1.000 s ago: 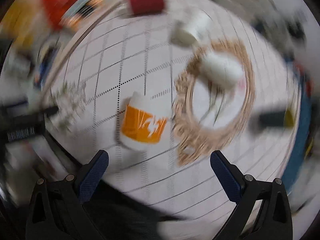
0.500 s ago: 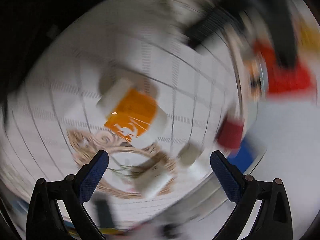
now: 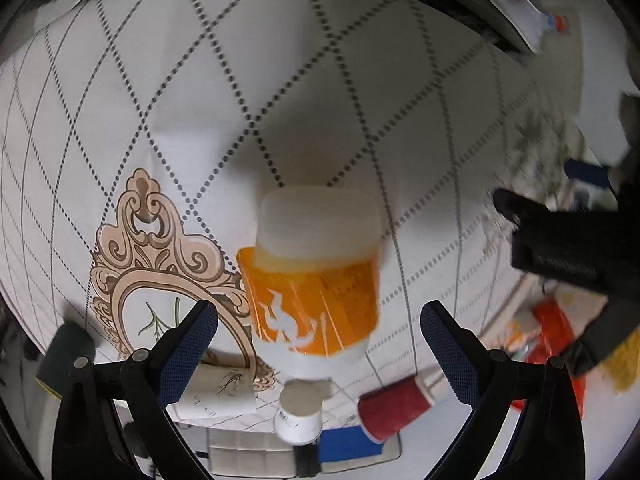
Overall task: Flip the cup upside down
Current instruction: 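Roll the right tool and close it around the orange-and-white cup, then lift the cup with the right tool and rotate it upside down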
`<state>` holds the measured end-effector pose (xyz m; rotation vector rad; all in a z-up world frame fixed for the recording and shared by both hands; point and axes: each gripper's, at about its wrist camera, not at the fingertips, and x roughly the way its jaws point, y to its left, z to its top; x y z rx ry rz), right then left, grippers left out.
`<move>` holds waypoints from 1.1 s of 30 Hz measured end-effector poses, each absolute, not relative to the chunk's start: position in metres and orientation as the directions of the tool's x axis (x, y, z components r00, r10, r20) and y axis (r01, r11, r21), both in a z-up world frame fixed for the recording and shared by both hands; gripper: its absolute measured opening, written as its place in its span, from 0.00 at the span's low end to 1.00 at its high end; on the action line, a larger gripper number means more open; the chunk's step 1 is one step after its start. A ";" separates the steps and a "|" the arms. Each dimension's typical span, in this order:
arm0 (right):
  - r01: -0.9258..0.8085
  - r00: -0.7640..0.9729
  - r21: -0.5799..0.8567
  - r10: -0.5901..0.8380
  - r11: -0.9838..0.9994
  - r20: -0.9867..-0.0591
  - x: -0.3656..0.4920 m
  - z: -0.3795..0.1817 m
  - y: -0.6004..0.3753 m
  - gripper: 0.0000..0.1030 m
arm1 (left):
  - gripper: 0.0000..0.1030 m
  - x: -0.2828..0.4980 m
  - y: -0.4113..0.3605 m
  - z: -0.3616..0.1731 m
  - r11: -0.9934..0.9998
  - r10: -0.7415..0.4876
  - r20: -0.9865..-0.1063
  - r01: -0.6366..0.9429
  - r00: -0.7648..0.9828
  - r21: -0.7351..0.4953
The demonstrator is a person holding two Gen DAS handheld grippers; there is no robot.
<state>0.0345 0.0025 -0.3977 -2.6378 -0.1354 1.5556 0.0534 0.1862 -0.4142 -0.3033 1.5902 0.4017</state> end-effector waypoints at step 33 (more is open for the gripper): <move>0.047 0.475 -0.100 0.111 -0.994 -0.873 0.037 -0.444 0.009 0.74 | 0.97 0.064 0.184 -0.413 0.902 0.060 -0.996 -0.423 -0.071 0.085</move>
